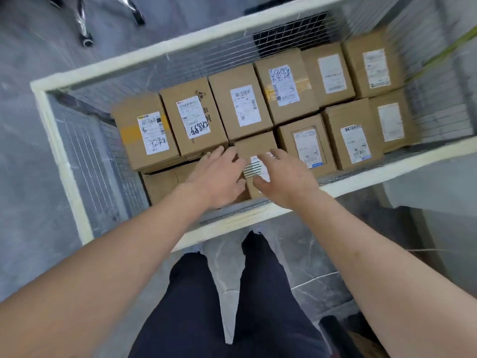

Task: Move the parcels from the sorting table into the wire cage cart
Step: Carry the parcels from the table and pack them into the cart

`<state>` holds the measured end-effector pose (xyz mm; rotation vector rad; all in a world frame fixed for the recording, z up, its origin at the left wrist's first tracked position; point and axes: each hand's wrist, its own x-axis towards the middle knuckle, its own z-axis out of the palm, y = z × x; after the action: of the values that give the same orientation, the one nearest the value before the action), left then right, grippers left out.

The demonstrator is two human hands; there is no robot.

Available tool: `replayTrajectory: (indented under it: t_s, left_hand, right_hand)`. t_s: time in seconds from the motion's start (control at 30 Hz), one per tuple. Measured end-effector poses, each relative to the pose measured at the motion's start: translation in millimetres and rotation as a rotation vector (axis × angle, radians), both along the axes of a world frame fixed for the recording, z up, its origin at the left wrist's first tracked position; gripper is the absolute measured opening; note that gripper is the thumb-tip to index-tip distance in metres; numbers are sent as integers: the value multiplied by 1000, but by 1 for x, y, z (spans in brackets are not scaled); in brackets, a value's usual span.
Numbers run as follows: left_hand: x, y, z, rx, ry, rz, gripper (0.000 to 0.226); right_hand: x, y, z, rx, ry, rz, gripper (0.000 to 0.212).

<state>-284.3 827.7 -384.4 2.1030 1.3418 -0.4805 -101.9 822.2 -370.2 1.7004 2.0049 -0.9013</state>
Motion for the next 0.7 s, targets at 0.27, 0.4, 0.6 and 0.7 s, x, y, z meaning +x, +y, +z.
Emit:
replayTrajectory:
  t_s: [0.27,0.4,0.6,0.7]
  left_hand:
    - [-35,0,115,195,-110,-152,50]
    - [-47,-1,174,290,-168,-225,57]
    - [-49,-13,267,443,-289,-359,62]
    - [-44,-23,306,504,-328,-422,62]
  right_hand:
    - [-35,-45,117,211,-7,-191,60]
    - [-50,-68,177,330,-33,-292,60]
    - [-60,-109,265,488,-69,-399,62]
    - [-59,-130,306,554,-93,-455,64]
